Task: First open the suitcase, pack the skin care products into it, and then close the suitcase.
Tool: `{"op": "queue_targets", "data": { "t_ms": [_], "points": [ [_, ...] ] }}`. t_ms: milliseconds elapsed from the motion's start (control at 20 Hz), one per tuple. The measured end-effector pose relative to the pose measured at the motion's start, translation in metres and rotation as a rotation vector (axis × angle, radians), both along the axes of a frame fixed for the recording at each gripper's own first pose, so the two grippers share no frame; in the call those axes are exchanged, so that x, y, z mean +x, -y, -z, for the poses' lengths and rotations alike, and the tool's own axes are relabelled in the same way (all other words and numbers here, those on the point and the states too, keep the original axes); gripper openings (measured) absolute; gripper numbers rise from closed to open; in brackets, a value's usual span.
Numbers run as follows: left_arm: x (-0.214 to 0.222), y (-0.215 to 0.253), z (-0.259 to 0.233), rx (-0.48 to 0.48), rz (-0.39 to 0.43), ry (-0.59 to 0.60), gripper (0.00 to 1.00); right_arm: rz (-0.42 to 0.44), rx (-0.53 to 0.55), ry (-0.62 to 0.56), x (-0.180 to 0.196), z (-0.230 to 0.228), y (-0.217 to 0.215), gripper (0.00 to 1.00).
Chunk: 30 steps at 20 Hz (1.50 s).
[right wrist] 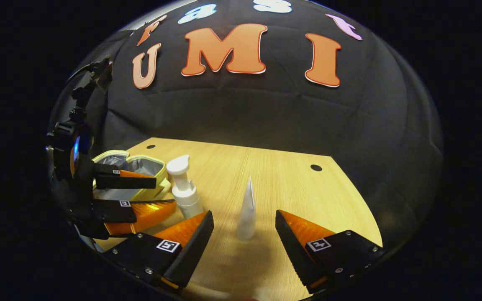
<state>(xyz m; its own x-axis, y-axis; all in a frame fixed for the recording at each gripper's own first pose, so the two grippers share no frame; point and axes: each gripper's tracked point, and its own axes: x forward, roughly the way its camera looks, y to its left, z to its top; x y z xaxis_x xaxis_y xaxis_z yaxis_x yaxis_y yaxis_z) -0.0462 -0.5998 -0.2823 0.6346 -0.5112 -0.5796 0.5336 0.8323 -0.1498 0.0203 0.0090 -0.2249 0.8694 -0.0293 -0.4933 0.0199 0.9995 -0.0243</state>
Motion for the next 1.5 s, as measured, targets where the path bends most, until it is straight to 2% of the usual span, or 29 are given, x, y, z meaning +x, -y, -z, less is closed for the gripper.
{"op": "queue_targets", "data": {
  "t_ms": [200,400,600,700,900,1050,1150,1200,1300,1350,1500],
  "points": [
    [0.008,0.016,0.029,0.031,0.007,-0.041,0.99,-0.024,0.001,-0.045,0.005,0.021,0.005,0.95],
    [0.016,0.038,0.056,0.014,0.019,-0.09,0.99,-0.044,0.007,-0.077,0.014,0.038,0.009,0.95],
    [0.023,0.047,0.077,0.052,0.016,-0.104,0.8,-0.043,0.031,-0.112,0.02,0.059,0.01,0.95],
    [0.022,0.045,0.075,0.06,0.022,-0.102,0.63,-0.044,0.04,-0.128,0.021,0.07,0.009,0.95],
    [0.017,0.038,0.07,0.079,0.018,-0.117,0.59,-0.051,0.057,-0.148,0.028,0.084,0.008,0.95],
    [0.017,0.018,0.053,0.083,-0.027,-0.109,0.59,-0.056,0.083,-0.16,0.035,0.092,0.005,0.94],
    [0.018,-0.002,0.036,0.072,-0.081,-0.104,0.59,-0.062,0.091,-0.162,0.039,0.095,0.003,0.86],
    [0.021,-0.013,0.027,0.064,-0.117,-0.1,0.59,-0.065,0.089,-0.163,0.043,0.096,0.002,0.76],
    [0.023,-0.031,0.007,0.022,-0.18,-0.099,0.59,-0.065,0.073,-0.171,0.044,0.099,0.003,0.65],
    [0.023,-0.037,-0.004,-0.012,-0.214,-0.107,0.59,-0.067,0.071,-0.17,0.045,0.098,0.004,0.56],
    [0.029,-0.068,-0.036,-0.03,-0.3,-0.052,0.59,-0.059,0.096,-0.185,0.041,0.097,0.0,0.5]
  ]
}}
